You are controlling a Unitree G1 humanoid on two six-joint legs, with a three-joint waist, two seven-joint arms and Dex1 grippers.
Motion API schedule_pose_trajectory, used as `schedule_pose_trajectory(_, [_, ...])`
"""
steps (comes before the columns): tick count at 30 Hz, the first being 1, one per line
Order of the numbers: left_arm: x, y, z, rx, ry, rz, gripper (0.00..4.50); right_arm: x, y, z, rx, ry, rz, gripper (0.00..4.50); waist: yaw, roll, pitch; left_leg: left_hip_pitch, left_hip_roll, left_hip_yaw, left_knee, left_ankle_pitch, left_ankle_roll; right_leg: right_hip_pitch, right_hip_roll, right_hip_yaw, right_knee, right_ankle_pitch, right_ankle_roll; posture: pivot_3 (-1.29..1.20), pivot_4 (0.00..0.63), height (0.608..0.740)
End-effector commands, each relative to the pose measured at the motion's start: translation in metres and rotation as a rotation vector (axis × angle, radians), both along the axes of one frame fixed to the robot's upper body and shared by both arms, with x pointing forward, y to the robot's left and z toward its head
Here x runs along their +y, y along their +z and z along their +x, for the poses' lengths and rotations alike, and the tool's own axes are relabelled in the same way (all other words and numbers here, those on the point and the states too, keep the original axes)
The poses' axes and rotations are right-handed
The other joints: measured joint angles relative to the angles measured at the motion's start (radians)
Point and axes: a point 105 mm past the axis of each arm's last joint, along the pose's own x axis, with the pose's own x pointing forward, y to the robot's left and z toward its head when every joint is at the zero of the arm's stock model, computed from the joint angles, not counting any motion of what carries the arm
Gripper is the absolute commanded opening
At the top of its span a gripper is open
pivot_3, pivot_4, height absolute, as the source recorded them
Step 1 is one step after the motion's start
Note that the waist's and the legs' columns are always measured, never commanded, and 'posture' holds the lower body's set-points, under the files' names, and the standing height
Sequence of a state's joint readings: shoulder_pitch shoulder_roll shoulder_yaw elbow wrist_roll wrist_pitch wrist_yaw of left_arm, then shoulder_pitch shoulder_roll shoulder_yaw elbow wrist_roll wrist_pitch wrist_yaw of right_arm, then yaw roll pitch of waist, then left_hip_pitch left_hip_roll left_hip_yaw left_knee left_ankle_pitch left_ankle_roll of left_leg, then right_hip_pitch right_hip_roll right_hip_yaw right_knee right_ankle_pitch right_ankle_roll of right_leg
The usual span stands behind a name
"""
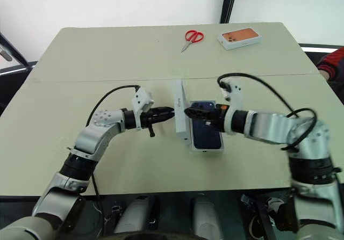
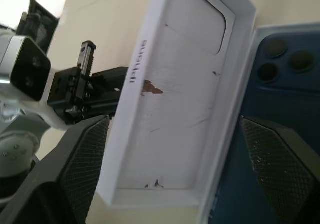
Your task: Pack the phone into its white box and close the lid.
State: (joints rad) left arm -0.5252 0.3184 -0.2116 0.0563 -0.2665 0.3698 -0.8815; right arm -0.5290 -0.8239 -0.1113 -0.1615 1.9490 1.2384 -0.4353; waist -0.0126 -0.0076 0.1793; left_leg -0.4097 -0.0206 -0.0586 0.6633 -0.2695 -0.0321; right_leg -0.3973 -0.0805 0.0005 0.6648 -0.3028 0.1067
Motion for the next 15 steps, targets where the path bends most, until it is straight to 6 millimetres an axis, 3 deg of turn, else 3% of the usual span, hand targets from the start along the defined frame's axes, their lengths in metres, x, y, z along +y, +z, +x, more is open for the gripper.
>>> schedule_pose_trajectory(1, [-0.013,0.013,-0.003,-0.035,-0.033,-0.022,0.77,-0.007,0.020,0.000,-0.053,0.030,-0.052,4.44,-0.001,0.000,0.000,0.000,0.000,0.000,0.000,0.000,0.000,0.000,0.000,0.000,0.000,0.000,0.000,0.00,0.150,0.740])
schedule_pose_trajectory(8, [-0.046,0.009,-0.013,-0.022,-0.111,-0.018,0.77,-0.044,0.024,0.027,-0.201,-0.094,-0.342,4.44,0.006,0.000,0.000,0.000,0.000,0.000,0.001,0.000,0.000,0.001,-0.001,0.000,0.000,0.000,0.000,0.00,0.150,0.740])
schedule_pose_trajectory(15, [-0.037,0.022,-0.008,-0.027,-0.069,-0.057,0.77,-0.046,0.024,0.034,-0.354,-0.026,-0.509,4.44,0.001,0.000,0.000,0.000,0.000,0.000,0.000,0.000,0.000,-0.001,0.000,0.000,0.000,0.000,0.000,0.00,0.150,0.740])
